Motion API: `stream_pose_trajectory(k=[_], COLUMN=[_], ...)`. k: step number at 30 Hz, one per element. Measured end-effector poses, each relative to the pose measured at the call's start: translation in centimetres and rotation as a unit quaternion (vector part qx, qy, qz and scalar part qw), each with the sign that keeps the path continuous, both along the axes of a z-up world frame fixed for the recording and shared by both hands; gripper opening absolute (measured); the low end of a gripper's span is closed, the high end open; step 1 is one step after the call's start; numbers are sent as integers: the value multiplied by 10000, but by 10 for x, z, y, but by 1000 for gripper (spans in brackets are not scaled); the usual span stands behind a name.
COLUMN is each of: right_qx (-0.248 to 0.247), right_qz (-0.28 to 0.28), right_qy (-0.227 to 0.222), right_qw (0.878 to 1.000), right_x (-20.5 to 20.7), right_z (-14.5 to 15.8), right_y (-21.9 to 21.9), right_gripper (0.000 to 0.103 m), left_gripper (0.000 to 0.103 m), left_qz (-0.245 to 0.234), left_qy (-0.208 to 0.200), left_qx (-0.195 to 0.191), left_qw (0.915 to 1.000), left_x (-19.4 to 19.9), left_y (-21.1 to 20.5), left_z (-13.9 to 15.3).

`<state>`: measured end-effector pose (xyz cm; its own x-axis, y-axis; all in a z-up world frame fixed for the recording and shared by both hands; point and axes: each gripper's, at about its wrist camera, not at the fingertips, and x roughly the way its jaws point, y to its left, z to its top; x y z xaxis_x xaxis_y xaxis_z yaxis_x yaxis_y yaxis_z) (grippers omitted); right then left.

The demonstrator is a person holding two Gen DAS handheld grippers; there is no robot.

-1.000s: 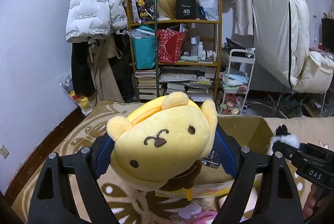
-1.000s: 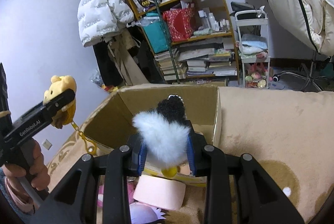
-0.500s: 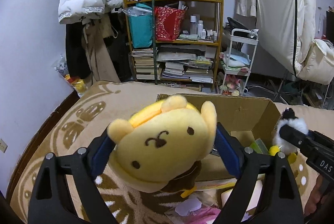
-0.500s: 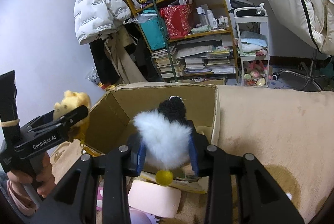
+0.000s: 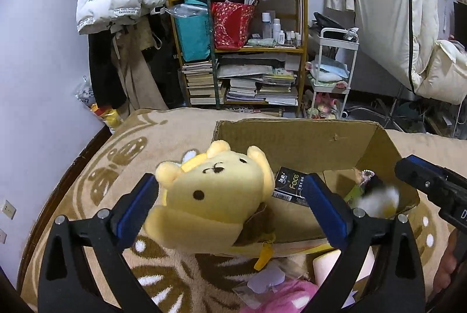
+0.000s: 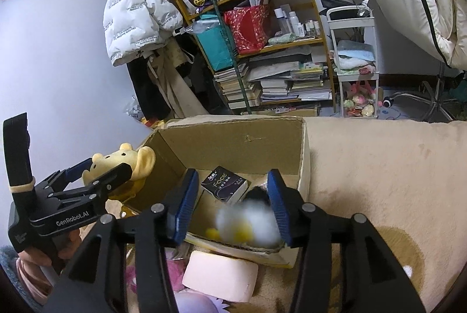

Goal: Organize soft objects
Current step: 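Lift both items over the cardboard box and open both tools to drop them, then raise both open tools out of the box back toward the pile, then close the left tool on the pink plush while the right tool closes on the purple-haired doll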

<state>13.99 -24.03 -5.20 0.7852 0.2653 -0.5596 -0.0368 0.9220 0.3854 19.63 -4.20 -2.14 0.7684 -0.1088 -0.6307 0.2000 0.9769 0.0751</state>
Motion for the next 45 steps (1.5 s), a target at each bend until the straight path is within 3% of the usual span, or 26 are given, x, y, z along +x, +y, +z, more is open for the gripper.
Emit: stream_pose_trajectory(k=[3, 6, 12, 17, 21, 27, 45], right_qx=[29, 41, -34, -6, -20, -110, -292], right_qz=[-31, -25, -13, 28, 24, 56, 244], right_qy=[-24, -33, -64, 16, 47, 101, 518], right_qw=[10000, 10000, 10000, 10000, 10000, 9999, 9979], right_x=[-2, -5, -12, -16, -23, -38, -93], right_z=[2, 4, 5, 6, 9, 15, 20], right_y=[1, 5, 9, 11, 14, 18, 38], right_gripper=[68, 71, 71, 72, 86, 92, 98], left_gripper=[101, 102, 102, 102, 102, 102, 102], left_qz=[-24, -26, 93, 189, 203, 247, 128], left_qy=[-2, -87, 126, 130, 167, 406, 850], left_qx=[-123, -132, -260, -150, -100, -150, -152], left_qw=[9999, 9999, 9995, 9996, 9996, 9988, 9962], left_x=[-6, -10, -9, -19, -31, -51, -107], left_y=[4, 7, 15, 22, 28, 38, 49], left_z=[5, 9, 6, 8, 13, 16, 23])
